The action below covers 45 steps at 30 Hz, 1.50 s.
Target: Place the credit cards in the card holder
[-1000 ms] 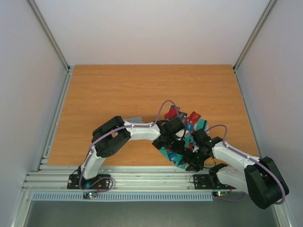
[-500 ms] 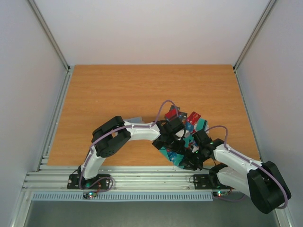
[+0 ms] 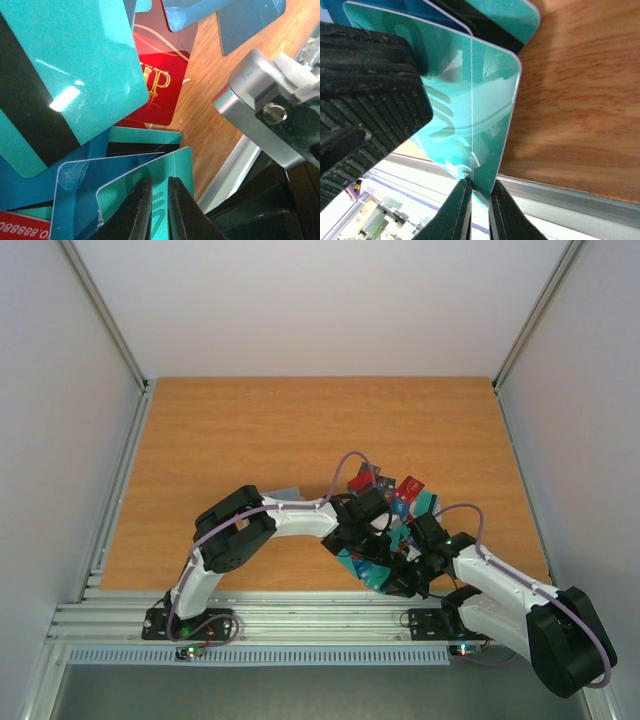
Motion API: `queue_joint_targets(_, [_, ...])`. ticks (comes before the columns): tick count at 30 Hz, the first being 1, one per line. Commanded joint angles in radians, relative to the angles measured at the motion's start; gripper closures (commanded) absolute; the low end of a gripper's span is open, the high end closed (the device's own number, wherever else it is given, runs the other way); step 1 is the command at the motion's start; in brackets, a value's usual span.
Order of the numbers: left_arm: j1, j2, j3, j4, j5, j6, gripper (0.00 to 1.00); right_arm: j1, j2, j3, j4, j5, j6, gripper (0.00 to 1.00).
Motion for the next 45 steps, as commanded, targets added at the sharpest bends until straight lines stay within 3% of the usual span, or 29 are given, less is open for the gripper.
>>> queue_joint_targets(1, [-0.002,0.001,-0.010,-0.024,-0.023,-0.021,0.87,0.003,-0.016,0.048,0.047,0.032,-0.017,0.92])
queue_joint_targets(8, [0.007,-0.021,-0.023,-0.004,-0.008,-0.050,0.87,0.003,0.005,0.073,0.042,0.042,-0.029,0.99])
queue_joint_targets(16, [0.035,-0.101,-0.019,-0.008,-0.025,-0.085,0.85,0.003,0.002,0.124,-0.029,0.061,-0.061,0.99])
queue_joint_targets(26, [0.137,-0.275,0.002,-0.117,-0.067,-0.056,0.72,0.002,-0.020,0.298,-0.165,0.122,-0.136,0.99])
queue_joint_targets(32, [0.220,-0.406,0.003,-0.254,-0.130,0.010,0.57,0.003,0.000,0.436,-0.198,0.129,-0.189,0.99])
queue_joint_targets(39, [0.371,-0.606,-0.080,-0.351,-0.120,0.074,0.49,0.004,0.056,0.574,-0.093,-0.008,-0.261,0.99])
queue_joint_targets(45, [0.535,-0.754,-0.146,-0.401,0.032,0.154,0.44,0.014,0.139,0.653,0.076,-0.184,-0.276,0.99])
